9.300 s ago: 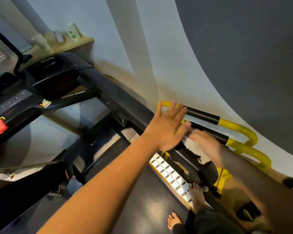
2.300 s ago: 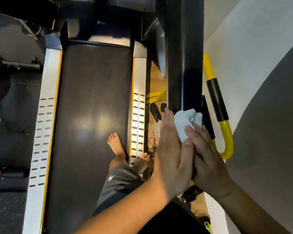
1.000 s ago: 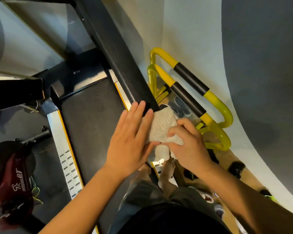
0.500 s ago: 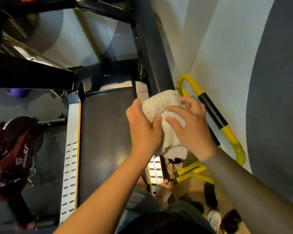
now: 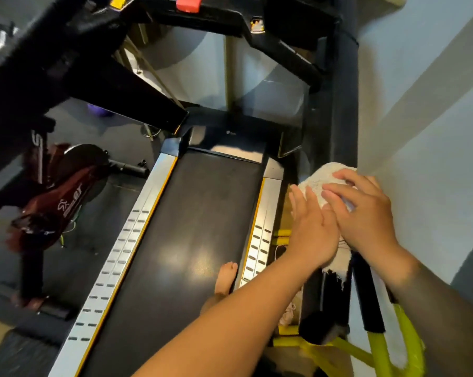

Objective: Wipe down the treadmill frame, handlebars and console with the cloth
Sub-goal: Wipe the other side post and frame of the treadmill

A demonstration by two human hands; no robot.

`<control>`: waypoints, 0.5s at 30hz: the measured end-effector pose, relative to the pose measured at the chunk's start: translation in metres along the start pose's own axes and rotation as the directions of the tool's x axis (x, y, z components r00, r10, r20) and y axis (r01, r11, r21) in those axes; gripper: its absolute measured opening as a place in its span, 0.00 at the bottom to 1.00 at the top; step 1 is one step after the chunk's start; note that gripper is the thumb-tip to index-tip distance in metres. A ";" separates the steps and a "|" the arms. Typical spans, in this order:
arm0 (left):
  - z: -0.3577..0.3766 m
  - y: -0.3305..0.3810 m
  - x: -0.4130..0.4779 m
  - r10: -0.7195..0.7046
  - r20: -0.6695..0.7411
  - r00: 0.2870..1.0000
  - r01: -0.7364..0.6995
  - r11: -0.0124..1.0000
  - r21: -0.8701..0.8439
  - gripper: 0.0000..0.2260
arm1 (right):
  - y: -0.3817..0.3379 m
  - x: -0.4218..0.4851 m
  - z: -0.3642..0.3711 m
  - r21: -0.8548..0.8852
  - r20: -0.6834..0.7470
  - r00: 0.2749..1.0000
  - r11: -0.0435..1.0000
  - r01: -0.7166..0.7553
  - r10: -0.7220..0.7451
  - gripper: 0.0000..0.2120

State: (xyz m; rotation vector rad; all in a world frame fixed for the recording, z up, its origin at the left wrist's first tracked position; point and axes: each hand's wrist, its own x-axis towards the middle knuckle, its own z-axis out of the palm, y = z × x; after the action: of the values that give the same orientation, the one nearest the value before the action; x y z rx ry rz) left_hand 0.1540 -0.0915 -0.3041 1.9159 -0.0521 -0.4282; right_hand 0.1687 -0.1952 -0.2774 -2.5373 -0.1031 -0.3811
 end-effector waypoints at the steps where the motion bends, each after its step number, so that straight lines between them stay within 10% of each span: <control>1: -0.002 0.002 0.010 -0.019 0.001 1.000 0.019 1.000 0.005 0.27 | 0.003 0.010 0.002 -0.008 -0.009 1.000 1.000 0.018 -0.018 0.07; 15: -0.030 0.008 0.151 0.066 0.084 0.994 -0.047 0.976 -0.211 0.25 | 0.024 0.140 0.023 0.024 0.005 1.000 1.000 -0.013 0.013 0.07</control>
State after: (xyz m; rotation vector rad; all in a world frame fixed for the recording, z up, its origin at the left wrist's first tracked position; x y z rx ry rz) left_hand 0.3059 -0.1031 -0.3281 1.6840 -0.1171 -0.4633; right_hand 0.3121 -0.2038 -0.2681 -2.5138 -0.0923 -0.3664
